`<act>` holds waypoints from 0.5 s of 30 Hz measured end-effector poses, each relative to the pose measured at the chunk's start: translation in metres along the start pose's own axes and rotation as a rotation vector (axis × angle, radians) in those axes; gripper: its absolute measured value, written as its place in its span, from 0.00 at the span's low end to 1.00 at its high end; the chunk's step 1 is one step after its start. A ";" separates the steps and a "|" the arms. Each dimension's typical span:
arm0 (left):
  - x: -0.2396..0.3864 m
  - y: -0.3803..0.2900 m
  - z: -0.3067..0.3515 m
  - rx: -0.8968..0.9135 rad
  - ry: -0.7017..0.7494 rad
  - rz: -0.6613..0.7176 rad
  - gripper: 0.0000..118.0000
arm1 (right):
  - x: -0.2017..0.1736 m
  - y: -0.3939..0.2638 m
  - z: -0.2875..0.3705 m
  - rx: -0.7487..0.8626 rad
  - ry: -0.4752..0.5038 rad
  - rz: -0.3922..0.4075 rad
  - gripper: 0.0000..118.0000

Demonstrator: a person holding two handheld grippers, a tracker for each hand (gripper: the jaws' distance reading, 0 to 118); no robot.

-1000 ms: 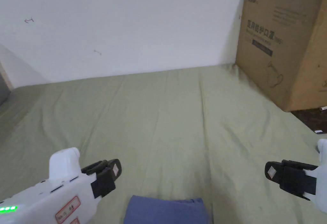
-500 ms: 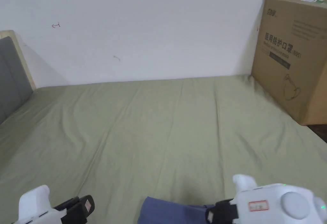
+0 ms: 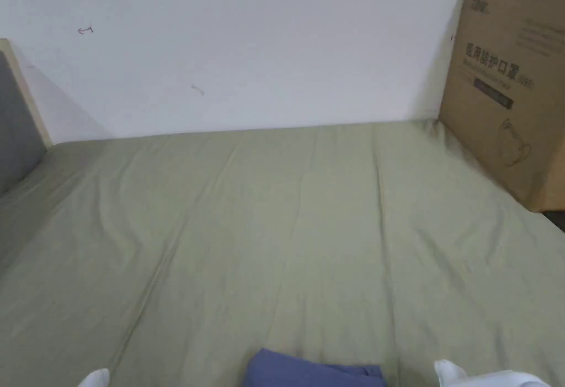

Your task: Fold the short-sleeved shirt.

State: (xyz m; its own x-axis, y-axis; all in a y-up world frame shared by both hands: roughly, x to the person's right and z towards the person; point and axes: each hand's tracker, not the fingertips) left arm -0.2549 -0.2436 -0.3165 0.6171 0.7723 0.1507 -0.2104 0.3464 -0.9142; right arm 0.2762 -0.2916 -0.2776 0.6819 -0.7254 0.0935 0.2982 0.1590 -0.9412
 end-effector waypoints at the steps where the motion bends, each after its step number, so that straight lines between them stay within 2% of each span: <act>1: 0.018 -0.005 -0.011 -0.021 -0.013 -0.014 0.57 | 0.001 -0.001 0.000 0.004 -0.011 0.000 0.02; 3: 0.026 -0.003 -0.036 -0.087 -0.048 -0.061 0.91 | -0.002 -0.004 -0.001 0.007 -0.017 0.008 0.02; 4: 0.023 -0.001 -0.047 -0.125 -0.086 -0.064 0.99 | -0.002 -0.004 -0.001 0.009 -0.015 0.009 0.02; 11: -0.013 0.014 -0.127 -0.323 -0.282 0.084 1.00 | 0.002 -0.002 -0.005 0.006 -0.005 -0.006 0.02; 13: -0.016 0.017 -0.139 -0.319 -0.369 0.094 1.00 | 0.006 -0.001 -0.006 -0.001 0.011 -0.034 0.02; 15: -0.015 0.018 -0.152 -0.338 -0.397 0.135 1.00 | 0.009 0.001 -0.006 -0.007 0.029 -0.056 0.02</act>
State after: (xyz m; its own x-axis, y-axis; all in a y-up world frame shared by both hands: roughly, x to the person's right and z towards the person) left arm -0.1527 -0.3294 -0.3924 0.2534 0.9628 0.0941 0.0278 0.0900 -0.9956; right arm 0.2784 -0.3022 -0.2796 0.6447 -0.7521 0.1365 0.3303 0.1131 -0.9371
